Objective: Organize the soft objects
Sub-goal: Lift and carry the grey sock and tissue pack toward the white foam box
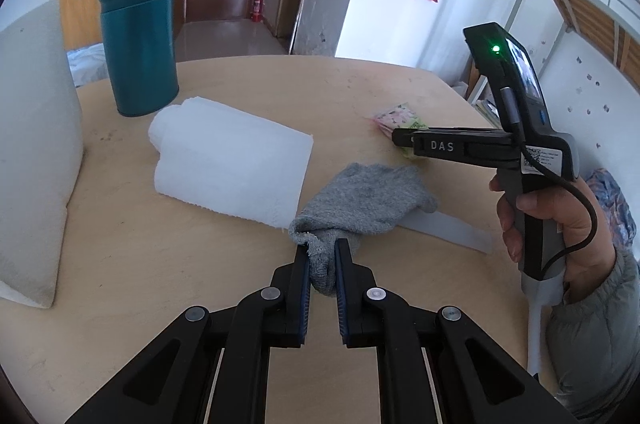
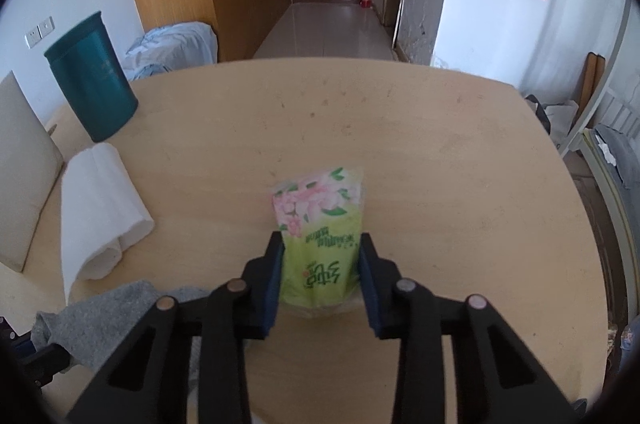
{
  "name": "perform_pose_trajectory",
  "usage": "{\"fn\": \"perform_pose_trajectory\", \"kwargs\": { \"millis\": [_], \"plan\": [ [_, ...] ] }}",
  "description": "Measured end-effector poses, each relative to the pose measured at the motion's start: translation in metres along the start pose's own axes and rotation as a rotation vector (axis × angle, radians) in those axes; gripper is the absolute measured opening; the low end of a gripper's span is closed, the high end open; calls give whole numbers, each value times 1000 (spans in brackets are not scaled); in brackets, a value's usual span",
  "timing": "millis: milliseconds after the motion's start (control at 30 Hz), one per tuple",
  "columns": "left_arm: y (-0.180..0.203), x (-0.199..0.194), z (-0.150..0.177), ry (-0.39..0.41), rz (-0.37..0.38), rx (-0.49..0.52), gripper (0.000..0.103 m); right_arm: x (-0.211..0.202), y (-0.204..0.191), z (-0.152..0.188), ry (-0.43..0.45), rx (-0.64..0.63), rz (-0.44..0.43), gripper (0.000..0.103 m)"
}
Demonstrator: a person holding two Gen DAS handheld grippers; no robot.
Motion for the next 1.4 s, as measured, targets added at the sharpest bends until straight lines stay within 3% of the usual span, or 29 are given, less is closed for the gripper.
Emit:
{"fn": "perform_pose_trajectory", "kwargs": {
  "millis": [767,1400],
  "plan": [
    [13,-84,27,167,-49,21,12,-107,-35,59,170,-18,-57,38],
    [27,-147,116,258,-102,34,12,-164,-95,165,273,-46,-115,38]
  ]
}}
Point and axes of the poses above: each gripper's, at about its wrist camera, not at the fingertips, and x roughly the way its jaws point, y to its right, z to its underside, the point moved 8 cm from there along x, roughly the way its jaws point, and after that the axes turned 15 degrees about -y, right-handed, at the moved point
